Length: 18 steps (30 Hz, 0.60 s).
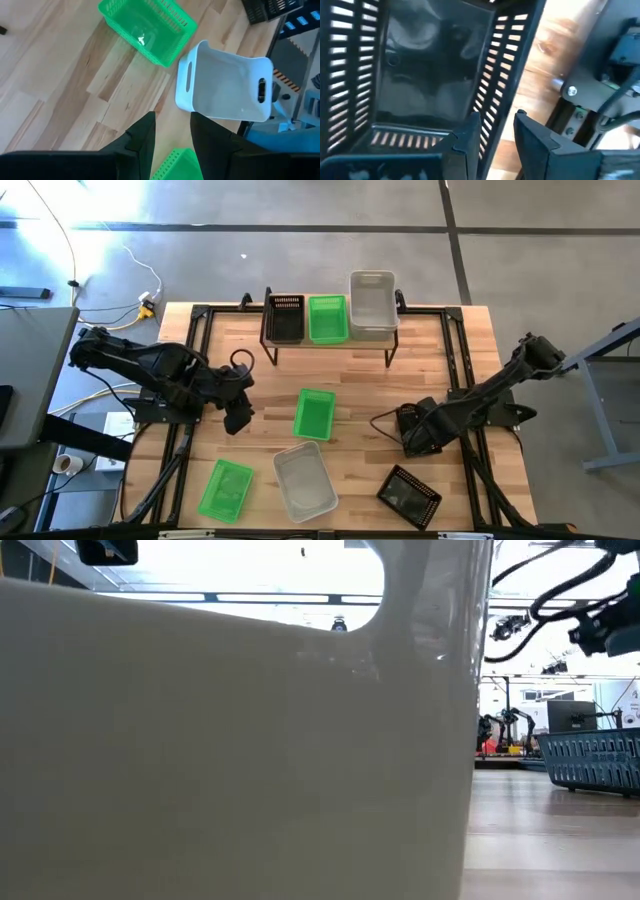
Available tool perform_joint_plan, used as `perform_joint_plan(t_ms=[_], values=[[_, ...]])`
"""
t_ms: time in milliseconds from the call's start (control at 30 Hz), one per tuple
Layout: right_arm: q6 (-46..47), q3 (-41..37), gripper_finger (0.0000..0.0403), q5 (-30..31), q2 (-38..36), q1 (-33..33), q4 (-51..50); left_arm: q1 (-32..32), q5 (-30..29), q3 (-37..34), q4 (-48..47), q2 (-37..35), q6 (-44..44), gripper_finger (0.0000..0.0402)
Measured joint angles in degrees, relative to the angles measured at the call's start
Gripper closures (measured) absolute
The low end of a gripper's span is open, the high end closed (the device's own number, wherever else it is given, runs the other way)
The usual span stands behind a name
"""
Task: Stack baskets on shelf by color
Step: Stack the top black bin on top of the black bin on the shelf
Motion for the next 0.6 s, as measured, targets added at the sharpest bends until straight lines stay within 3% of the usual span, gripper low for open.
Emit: perform_joint_plan(t_ms=[267, 467, 600], values=[[0.07, -5.95, 0.0305, -2.72, 0.0, -0.02, 6.93, 0.0, 0.0, -0.02, 0.01, 1.19, 0.1, 0.0289], [-0.01, -5.47, 0.0385, -2.89, 0.0, -0.08, 8.64, 0.0, 0.01, 0.06, 0.09, 2.45, 0.19, 0.0289], [1.38, -3.27, 0.0389, -2.42, -0.02, -0.09, 8.17, 0.0, 0.0, 0.0, 0.13, 2.89, 2.22, 0.0289]])
